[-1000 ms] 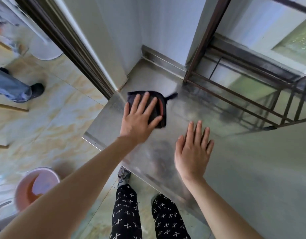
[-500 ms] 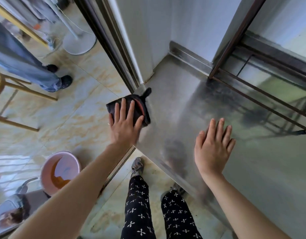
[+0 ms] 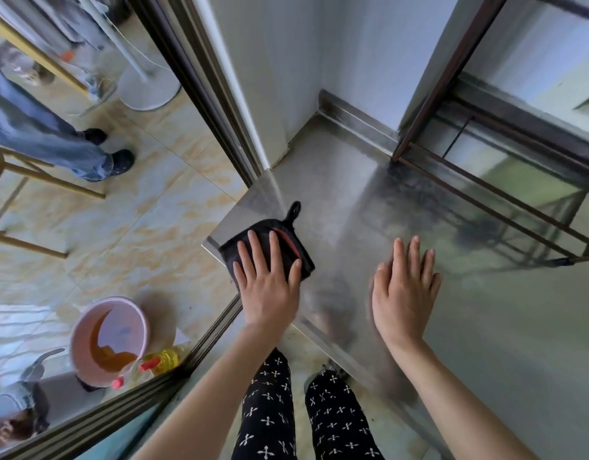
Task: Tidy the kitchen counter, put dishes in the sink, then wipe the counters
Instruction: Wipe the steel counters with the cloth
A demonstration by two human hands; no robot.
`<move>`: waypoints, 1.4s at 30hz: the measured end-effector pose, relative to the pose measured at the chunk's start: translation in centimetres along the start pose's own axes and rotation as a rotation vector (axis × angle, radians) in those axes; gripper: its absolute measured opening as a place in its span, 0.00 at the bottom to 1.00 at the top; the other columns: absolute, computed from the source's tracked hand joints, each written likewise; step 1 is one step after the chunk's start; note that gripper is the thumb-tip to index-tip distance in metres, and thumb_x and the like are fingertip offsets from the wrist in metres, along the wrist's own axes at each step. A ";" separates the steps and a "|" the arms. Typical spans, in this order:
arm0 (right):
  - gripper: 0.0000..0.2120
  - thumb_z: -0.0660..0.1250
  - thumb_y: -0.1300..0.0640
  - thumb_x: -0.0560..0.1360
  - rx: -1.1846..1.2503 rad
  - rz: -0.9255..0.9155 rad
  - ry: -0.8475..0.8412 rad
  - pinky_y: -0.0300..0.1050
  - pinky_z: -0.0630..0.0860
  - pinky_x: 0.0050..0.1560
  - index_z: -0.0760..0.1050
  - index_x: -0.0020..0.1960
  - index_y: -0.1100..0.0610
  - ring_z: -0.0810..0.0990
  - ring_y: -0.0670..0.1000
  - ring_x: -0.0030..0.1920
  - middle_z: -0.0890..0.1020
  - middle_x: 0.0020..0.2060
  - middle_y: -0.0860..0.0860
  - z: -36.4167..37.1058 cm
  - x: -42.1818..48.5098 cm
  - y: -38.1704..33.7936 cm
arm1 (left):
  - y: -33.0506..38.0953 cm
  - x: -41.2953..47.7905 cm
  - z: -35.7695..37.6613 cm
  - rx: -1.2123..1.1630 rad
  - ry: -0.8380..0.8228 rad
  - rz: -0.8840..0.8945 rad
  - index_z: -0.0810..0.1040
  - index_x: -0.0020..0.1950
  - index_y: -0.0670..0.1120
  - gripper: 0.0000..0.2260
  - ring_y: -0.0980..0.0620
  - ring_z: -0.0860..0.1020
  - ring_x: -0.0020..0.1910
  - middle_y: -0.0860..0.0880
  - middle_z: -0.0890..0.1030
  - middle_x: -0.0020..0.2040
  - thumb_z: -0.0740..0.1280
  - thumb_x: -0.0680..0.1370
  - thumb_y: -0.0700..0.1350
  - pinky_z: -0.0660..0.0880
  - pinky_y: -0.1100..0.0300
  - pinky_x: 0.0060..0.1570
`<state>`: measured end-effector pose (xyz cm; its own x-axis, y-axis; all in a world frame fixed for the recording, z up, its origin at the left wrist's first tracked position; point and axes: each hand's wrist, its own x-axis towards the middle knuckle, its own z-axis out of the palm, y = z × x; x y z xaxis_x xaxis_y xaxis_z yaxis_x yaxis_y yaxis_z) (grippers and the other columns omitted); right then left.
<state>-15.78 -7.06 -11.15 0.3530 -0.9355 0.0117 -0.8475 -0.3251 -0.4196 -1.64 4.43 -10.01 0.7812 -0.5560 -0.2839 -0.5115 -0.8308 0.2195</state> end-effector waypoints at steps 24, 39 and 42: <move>0.27 0.48 0.52 0.77 -0.146 0.392 0.182 0.62 0.58 0.67 0.62 0.70 0.67 0.63 0.64 0.70 0.65 0.70 0.64 -8.2 -7.1 19.8 | 13.4 -0.4 3.2 0.137 -0.090 0.385 0.42 0.76 0.51 0.28 0.43 0.39 0.75 0.45 0.40 0.77 0.45 0.80 0.59 0.39 0.45 0.71; 0.28 0.47 0.50 0.78 -0.185 0.407 0.104 0.60 0.59 0.68 0.64 0.71 0.64 0.62 0.60 0.72 0.66 0.71 0.59 -8.9 -7.1 19.7 | 15.5 -6.2 6.3 0.299 -0.079 0.799 0.57 0.75 0.51 0.29 0.41 0.60 0.72 0.44 0.60 0.75 0.47 0.77 0.64 0.59 0.42 0.67; 0.27 0.47 0.50 0.77 -0.176 0.417 0.106 0.60 0.59 0.68 0.65 0.70 0.64 0.62 0.60 0.72 0.66 0.71 0.59 -8.9 -7.1 19.5 | 13.6 -3.5 4.7 0.256 -0.091 0.673 0.50 0.76 0.53 0.32 0.43 0.50 0.75 0.45 0.51 0.77 0.43 0.75 0.65 0.49 0.44 0.71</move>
<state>-38.39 -7.98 -11.32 -0.0665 -0.9974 -0.0286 -0.9661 0.0715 -0.2479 -12.94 -5.03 -10.42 0.2409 -0.9396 -0.2432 -0.9473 -0.2822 0.1518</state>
